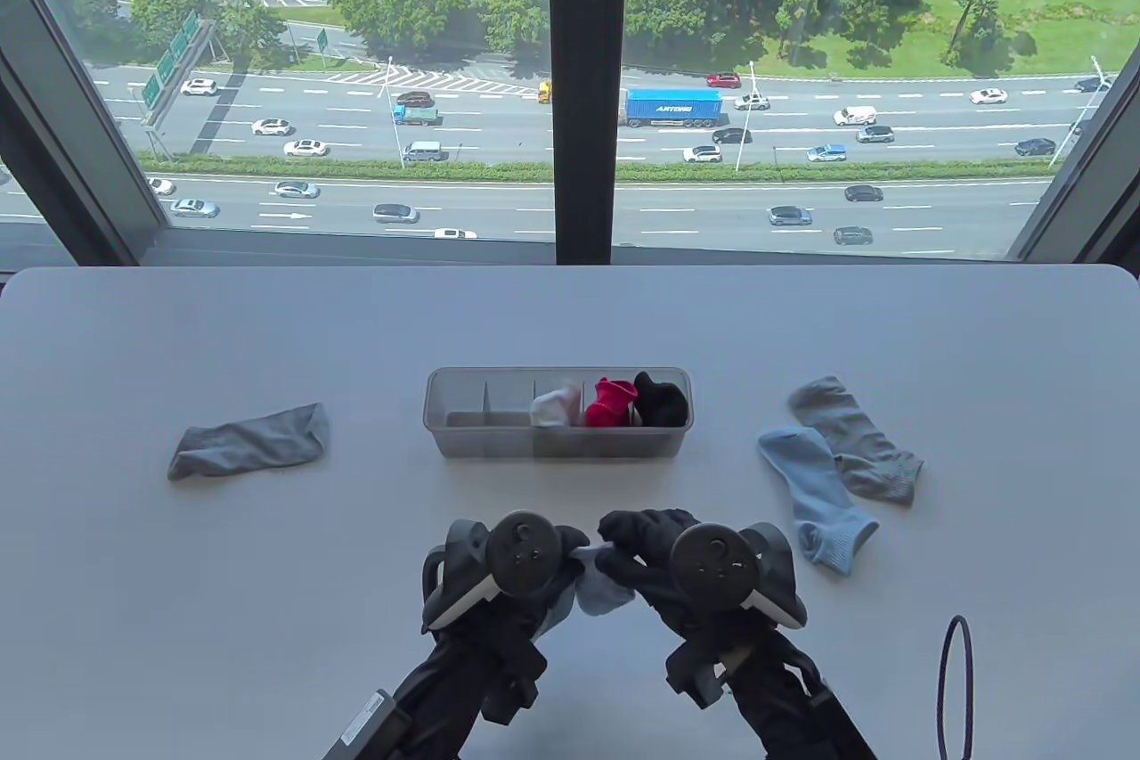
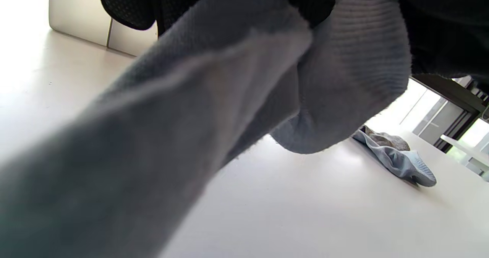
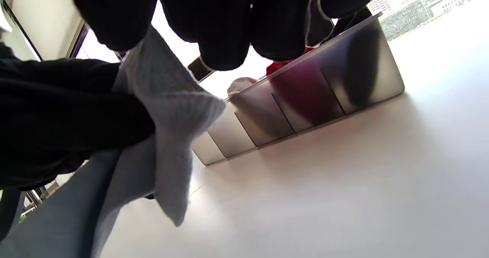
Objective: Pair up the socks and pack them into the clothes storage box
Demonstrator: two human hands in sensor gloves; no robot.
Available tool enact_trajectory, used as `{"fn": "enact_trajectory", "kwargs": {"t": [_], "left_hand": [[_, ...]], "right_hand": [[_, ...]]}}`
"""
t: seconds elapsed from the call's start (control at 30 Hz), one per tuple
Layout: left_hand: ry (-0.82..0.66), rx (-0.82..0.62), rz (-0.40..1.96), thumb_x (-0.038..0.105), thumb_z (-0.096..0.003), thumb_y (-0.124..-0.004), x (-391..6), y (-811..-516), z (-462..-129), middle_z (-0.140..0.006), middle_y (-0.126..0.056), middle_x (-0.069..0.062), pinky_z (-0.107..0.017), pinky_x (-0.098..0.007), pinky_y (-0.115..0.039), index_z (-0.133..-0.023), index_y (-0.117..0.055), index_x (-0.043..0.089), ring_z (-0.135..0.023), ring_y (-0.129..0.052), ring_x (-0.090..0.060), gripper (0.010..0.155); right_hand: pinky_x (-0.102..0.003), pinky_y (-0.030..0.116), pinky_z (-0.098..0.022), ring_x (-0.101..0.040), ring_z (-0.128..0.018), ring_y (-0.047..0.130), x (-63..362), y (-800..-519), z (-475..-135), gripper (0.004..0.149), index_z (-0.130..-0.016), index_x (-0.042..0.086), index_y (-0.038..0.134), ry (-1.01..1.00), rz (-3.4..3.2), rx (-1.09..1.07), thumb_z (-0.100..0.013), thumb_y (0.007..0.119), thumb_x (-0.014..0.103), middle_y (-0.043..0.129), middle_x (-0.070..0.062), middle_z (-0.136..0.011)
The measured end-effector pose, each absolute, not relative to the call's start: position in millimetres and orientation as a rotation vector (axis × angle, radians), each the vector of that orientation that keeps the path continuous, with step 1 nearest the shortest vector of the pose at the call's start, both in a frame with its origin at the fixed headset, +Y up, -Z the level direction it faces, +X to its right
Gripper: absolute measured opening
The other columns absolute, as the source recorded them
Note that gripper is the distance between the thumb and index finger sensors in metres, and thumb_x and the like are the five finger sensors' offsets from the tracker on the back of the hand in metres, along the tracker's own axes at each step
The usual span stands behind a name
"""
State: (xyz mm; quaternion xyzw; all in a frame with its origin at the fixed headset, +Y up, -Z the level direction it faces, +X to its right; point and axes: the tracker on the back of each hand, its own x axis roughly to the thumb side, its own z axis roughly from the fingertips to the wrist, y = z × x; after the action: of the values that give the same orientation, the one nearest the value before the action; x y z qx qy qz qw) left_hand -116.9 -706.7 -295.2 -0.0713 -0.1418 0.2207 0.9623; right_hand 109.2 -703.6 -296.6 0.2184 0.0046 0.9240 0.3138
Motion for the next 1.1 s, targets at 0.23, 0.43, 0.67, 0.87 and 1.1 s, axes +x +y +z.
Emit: {"fn": "enact_trajectory", "kwargs": {"t": [0.23,0.43,0.67,0.87,1.1], "left_hand": [[-0.326,-0.277,0.889,0.039,-0.06,-0.064,-128,-713,-299,-0.117,-0.056,-0.017,-0.075,-0.071,-0.046,-0.097,-0.077,0.022,-0.108,-0.051,-0.049,0.043],[-0.426,-0.411,0.958,0.028,-0.0596,-0.066,-124,-709,-303,-0.074,-0.1,-0.009,-0.046,-0.048,-0.089,-0.097,-0.075,0.015,-0.057,-0.106,-0.029,0.04],[-0.19,-0.567,0.439,0.046,-0.0576,-0.065,-116,-735,-298,-0.122,-0.025,-0.024,-0.074,-0.075,-0.042,-0.116,-0.021,0.014,-0.112,-0.031,-0.054,0.079],[-0.071,-0.448,0.144,0.05,-0.0585,-0.054,-139,-736,-306,-0.113,0.017,-0.001,-0.073,-0.068,0.003,-0.11,-0.002,0.03,-0.107,0.019,-0.03,0.076],[0.005,-0.481,0.167,0.051,-0.0586,-0.051,-159,-740,-309,-0.109,0.023,0.002,-0.071,-0.065,0.009,-0.107,0.002,0.033,-0.103,0.025,-0.026,0.074]], "right_hand": [[-0.075,0.034,-0.069,-0.064,-0.099,0.021,116,-734,-309,0.088,-0.114,0.012,0.017,0.374,2.141,0.511,-0.055,0.074,0.045,0.02,-0.036,-0.116],[-0.058,0.064,-0.069,-0.028,-0.071,0.093,131,-720,-308,0.041,-0.098,0.017,0.065,0.154,1.811,0.333,-0.06,0.072,0.033,0.093,-0.004,-0.072],[-0.074,0.046,-0.067,-0.064,-0.097,0.047,127,-749,-313,0.068,-0.113,0.003,0.041,0.256,2.475,0.225,-0.06,0.069,0.034,0.058,-0.037,-0.11],[-0.076,0.04,-0.068,-0.058,-0.103,0.04,96,-746,-304,0.059,-0.111,0.007,0.058,0.519,2.613,0.523,-0.062,0.059,0.04,0.059,-0.035,-0.114],[-0.074,0.022,-0.071,-0.052,-0.105,0.01,94,-757,-311,0.063,-0.115,0.018,0.036,0.535,2.701,0.509,-0.061,0.055,0.042,0.02,-0.025,-0.121]]}}
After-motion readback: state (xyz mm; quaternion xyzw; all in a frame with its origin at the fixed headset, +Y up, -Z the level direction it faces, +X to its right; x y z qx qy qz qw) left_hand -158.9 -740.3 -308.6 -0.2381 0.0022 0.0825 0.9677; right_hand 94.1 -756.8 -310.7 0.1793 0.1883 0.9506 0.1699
